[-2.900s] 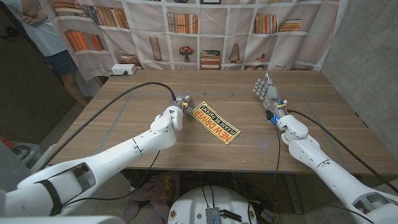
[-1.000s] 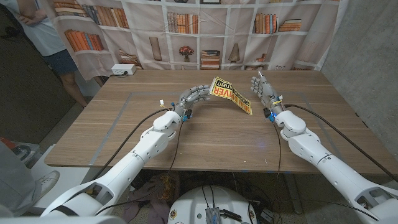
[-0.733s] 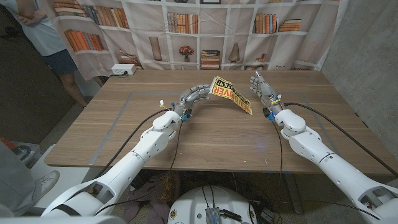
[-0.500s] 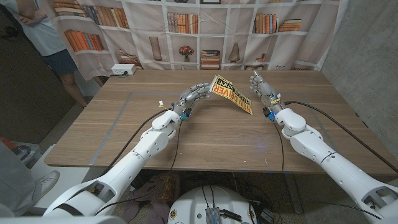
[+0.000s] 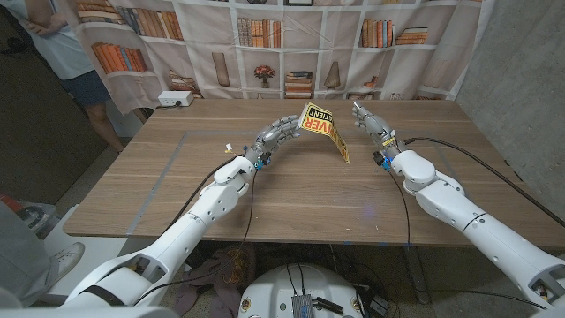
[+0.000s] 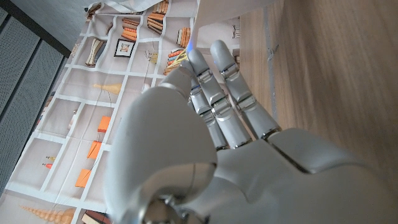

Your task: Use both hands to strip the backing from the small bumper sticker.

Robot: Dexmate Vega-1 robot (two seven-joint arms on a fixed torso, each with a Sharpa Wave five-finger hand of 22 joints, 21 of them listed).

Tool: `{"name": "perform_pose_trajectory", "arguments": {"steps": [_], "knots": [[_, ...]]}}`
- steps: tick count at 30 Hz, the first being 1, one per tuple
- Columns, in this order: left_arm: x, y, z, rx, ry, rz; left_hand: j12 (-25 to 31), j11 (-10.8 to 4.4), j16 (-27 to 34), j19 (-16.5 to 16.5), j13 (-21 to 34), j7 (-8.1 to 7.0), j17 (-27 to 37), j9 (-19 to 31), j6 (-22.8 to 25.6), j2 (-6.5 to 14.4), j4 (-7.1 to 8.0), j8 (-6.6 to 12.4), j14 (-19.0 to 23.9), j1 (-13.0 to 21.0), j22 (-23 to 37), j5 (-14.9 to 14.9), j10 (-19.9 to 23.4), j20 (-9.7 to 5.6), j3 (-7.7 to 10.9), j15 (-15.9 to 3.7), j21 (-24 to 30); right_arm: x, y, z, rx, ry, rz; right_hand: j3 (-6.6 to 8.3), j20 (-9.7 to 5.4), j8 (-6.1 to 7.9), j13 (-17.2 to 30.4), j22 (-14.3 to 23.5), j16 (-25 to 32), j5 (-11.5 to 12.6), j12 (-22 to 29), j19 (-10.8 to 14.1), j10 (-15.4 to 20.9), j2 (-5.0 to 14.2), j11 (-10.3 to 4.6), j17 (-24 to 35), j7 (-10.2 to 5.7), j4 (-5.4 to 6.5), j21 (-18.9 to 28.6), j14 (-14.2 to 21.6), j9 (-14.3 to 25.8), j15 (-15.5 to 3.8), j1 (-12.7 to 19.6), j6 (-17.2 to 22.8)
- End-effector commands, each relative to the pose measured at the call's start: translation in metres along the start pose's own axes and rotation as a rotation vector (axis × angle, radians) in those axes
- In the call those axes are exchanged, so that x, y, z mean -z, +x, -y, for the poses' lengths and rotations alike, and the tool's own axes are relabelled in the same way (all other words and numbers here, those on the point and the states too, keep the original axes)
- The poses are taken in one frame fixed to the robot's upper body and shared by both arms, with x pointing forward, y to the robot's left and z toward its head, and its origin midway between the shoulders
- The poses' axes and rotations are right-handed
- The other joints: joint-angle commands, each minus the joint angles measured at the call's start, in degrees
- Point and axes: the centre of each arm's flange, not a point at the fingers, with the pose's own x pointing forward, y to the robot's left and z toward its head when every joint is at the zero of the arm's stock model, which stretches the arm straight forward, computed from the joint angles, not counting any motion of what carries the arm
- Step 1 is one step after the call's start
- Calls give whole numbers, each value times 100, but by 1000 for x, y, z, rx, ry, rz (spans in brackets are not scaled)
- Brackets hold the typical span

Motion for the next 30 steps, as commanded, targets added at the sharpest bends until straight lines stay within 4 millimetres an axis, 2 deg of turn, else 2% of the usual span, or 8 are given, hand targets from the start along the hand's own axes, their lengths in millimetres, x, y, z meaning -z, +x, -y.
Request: {"name": "perform_pose_trajectory", "arguments": {"steps": [1,3,7,12,18,22,29,30], "knots": [[3,-1,0,12,-18,-37,48,-71,0,-28,36,48,26,-3,-19,45,-20,-28,3,3,-7,32,-12,-513,47,-153,38,-27,-2,2,4,-132,26,89,-32,90,24,17,44,-19,53,119,149,66,-39,15,-135,-135,-4,97,25,-46,240,217],[1,-2,0,-3,15,-51,53,-83,-2,-34,45,50,29,-5,-27,44,-20,-41,5,2,-8,31,-13,-513,50,-154,46,-34,-2,3,4,-161,35,167,-48,144,25,16,48,-31,62,148,203,136,-75,13,-248,-227,-5,143,33,-76,412,395],[2,0,0,13,9,-56,58,-79,-6,-42,62,48,35,-8,-21,41,-21,-56,8,0,-8,30,-25,-511,56,-155,63,-48,-1,6,10,-219,43,282,-78,176,24,15,58,-52,94,221,326,230,-171,10,-253,-354,6,226,41,-138,656,528],[3,1,2,21,13,-63,66,-85,-11,-51,76,25,42,-10,-13,41,-18,-70,10,-7,-9,29,-23,-508,62,-154,81,-63,3,4,22,-289,57,453,-139,242,23,19,68,-96,145,394,544,327,-338,4,-341,-549,36,401,51,-272,1058,814],[3,2,1,17,13,-68,64,-92,-17,-63,79,20,49,-13,2,36,-20,-84,11,-9,-10,28,-23,-506,70,-157,102,-76,11,0,-3,-368,56,586,-191,299,21,21,51,-86,167,449,671,402,-423,0,-485,-641,29,464,59,-348,1362,1054],[2,3,1,27,21,-70,64,-92,-21,-71,81,23,54,-14,1,34,-21,-99,11,-11,-10,28,-21,-506,76,-156,117,-83,16,-2,-20,-404,61,691,-253,301,21,22,45,-62,161,489,705,463,-568,-2,-549,-683,27,510,64,-414,1595,1123],[-1,4,3,18,36,-69,57,-75,-34,-88,95,28,61,-11,-3,29,-19,-122,1,-20,-12,27,-48,-503,85,-151,143,-95,26,-6,-67,-478,71,764,-288,332,19,23,27,-52,150,509,732,463,-647,-5,-689,-696,18,522,69,-490,1801,1285],[-1,4,3,22,37,-73,56,-79,-37,-92,94,36,62,-12,-6,28,-18,-128,-4,-23,-13,28,-45,-503,86,-151,145,-96,27,-6,-74,-488,71,776,-292,354,19,24,16,-57,145,512,736,455,-655,-6,-761,-689,14,506,73,-524,1846,1367]]}}
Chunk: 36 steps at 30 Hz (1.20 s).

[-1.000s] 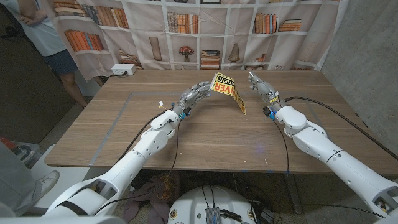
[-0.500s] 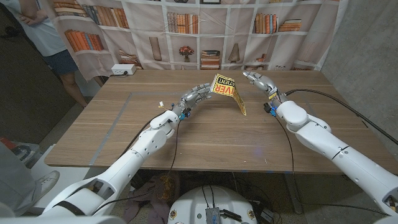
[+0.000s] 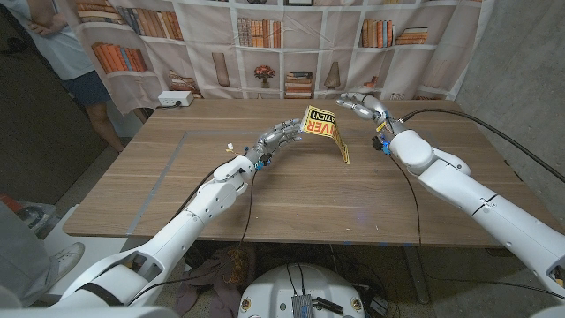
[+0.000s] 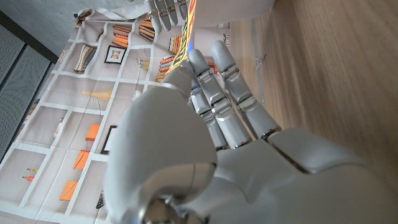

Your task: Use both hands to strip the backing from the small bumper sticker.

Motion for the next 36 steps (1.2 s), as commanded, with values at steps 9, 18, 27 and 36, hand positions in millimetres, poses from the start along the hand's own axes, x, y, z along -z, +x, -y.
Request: {"name": "perform_pose_trajectory", "arguments": {"steps": [9,18,27,36], "knots": [[-1,2,1,16,35,-22,11,-89,-43,-60,22,47,23,23,7,36,-9,-59,-6,-37,11,35,-62,-521,59,-153,73,-41,24,9,-110,-200,37,144,-123,183,16,17,-65,38,-6,17,40,26,-142,2,-299,51,-1,-52,38,-531,338,603],[-1,1,2,19,52,-29,0,-91,-58,-95,29,27,30,18,2,30,-11,-89,-26,-39,6,42,-85,-519,72,-155,89,-49,32,11,-155,-247,24,90,-96,94,16,20,-78,-5,-75,-21,-89,-29,-49,10,-241,119,-18,-160,47,-396,283,493],[-1,1,6,18,74,-35,-3,-94,-61,-112,31,11,40,16,15,36,-6,-108,-25,-46,7,46,-80,-516,84,-154,113,-52,39,8,-183,-269,12,56,-238,96,14,13,-60,-40,-95,103,-81,-57,-75,7,120,152,13,-184,51,-523,279,669],[-9,1,7,27,171,-40,-8,-110,-74,-146,40,-26,50,19,27,22,-6,-127,-42,-57,4,49,-80,-509,91,-158,134,-52,45,5,-210,-293,-4,18,-200,36,13,11,-76,-58,-132,88,-150,-95,42,9,225,173,-4,-261,47,-454,249,628]]}}
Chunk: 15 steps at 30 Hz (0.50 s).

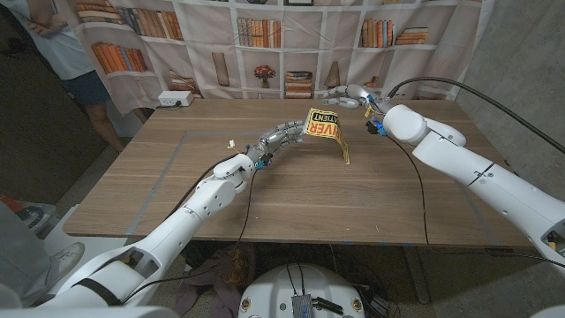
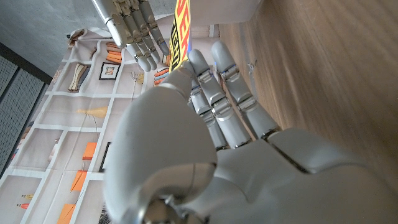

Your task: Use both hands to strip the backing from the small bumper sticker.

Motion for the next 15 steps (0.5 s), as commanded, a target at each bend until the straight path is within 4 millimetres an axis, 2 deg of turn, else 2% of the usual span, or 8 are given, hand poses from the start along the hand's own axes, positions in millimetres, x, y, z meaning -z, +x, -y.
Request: {"name": "perform_pose_trajectory", "arguments": {"steps": [1,7,13,15], "knots": [[-6,0,2,-9,76,0,-7,-122,-33,-46,16,-3,25,5,48,-37,-3,-11,-37,2,2,23,-48,-528,45,-152,41,-3,9,-1,-42,-33,-19,-28,2,-43,13,12,-30,-9,-27,-2,-55,-83,100,8,66,30,-5,-61,21,-417,-6,-20],[-4,1,2,-5,44,45,-12,-131,-37,-64,14,6,33,-1,84,-38,1,-17,-41,-7,2,25,-39,-528,51,-151,59,-3,10,-1,-56,-39,-28,-53,27,-87,14,12,-28,-14,-41,-32,-77,-101,227,10,150,47,-21,-103,18,-343,-31,-48],[-2,1,4,-5,29,56,-18,-136,-35,-75,17,3,42,-5,94,-38,2,-31,-34,-11,4,27,-39,-526,58,-152,80,-1,9,-2,-49,-37,-35,-67,35,-95,14,12,-20,-17,-38,-31,-64,-113,235,11,208,55,-22,-101,17,-327,-46,-28],[-2,1,5,-8,15,70,-23,-132,-35,-80,17,-10,46,-7,101,-38,3,-36,-32,-14,4,27,-44,-525,60,-151,88,-2,8,-1,-49,-40,-35,-77,35,-111,14,12,-14,-18,-39,-29,-61,-123,298,10,249,58,-22,-95,16,-311,-54,-38]]}}
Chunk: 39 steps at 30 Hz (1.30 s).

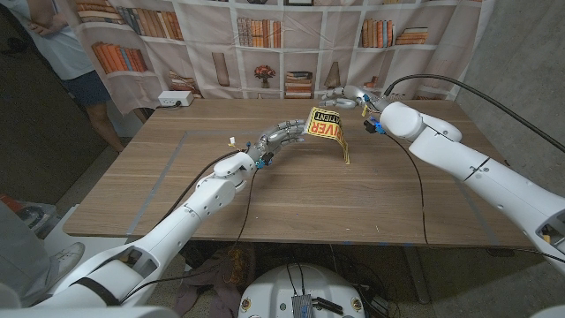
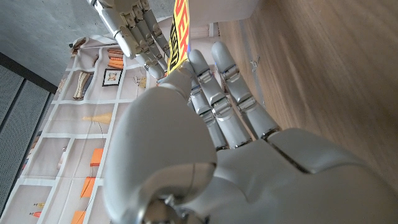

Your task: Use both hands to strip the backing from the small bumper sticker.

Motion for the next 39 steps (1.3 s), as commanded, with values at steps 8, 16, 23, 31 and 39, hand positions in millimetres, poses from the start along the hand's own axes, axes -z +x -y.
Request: {"name": "perform_pose_trajectory", "arguments": {"steps": [8,16,23,31,39], "knots": [[1,1,2,19,-7,61,-35,-118,-40,-40,16,-2,30,6,85,-32,-13,-47,2,-8,3,29,-38,-541,51,-176,79,-4,0,1,-16,-40,-18,-43,34,-52,15,12,-9,-22,-31,-18,28,-99,149,10,148,5,-7,-33,16,-255,-11,-7],[1,0,3,12,-3,50,-71,-153,-61,-119,51,-70,41,-2,81,-36,16,-79,-37,-59,-7,48,-135,-530,52,-169,78,-8,2,2,-34,-63,-19,-63,52,-39,15,12,-9,-24,-36,-35,26,-130,226,10,165,2,-13,-42,17,-142,-15,89],[1,-1,5,-5,-1,49,-65,-180,-65,-152,70,-80,49,-8,92,-27,23,-89,-49,-69,-9,61,-123,-531,60,-172,81,-10,2,2,-49,-71,-15,-73,67,-26,15,13,-15,-24,-44,-61,12,-147,273,10,222,0,-22,-66,17,-107,-13,170],[0,0,6,10,-15,37,-55,-196,-64,-169,89,-100,59,-15,119,-14,30,-95,-49,-78,-5,72,-95,-530,68,-175,99,-11,2,3,-56,-68,-8,-77,68,-21,16,14,-35,-21,-53,-122,-6,-146,274,11,177,1,-40,-151,18,-99,-7,241],[-1,1,5,21,0,30,-48,-194,-62,-180,103,-103,67,-20,151,-17,29,-94,-43,-84,-3,76,-76,-530,70,-176,114,-13,2,0,-60,-66,-8,-70,56,49,16,17,-42,-17,-70,-169,-46,-114,258,12,37,6,-43,-236,22,-86,13,516]]}}
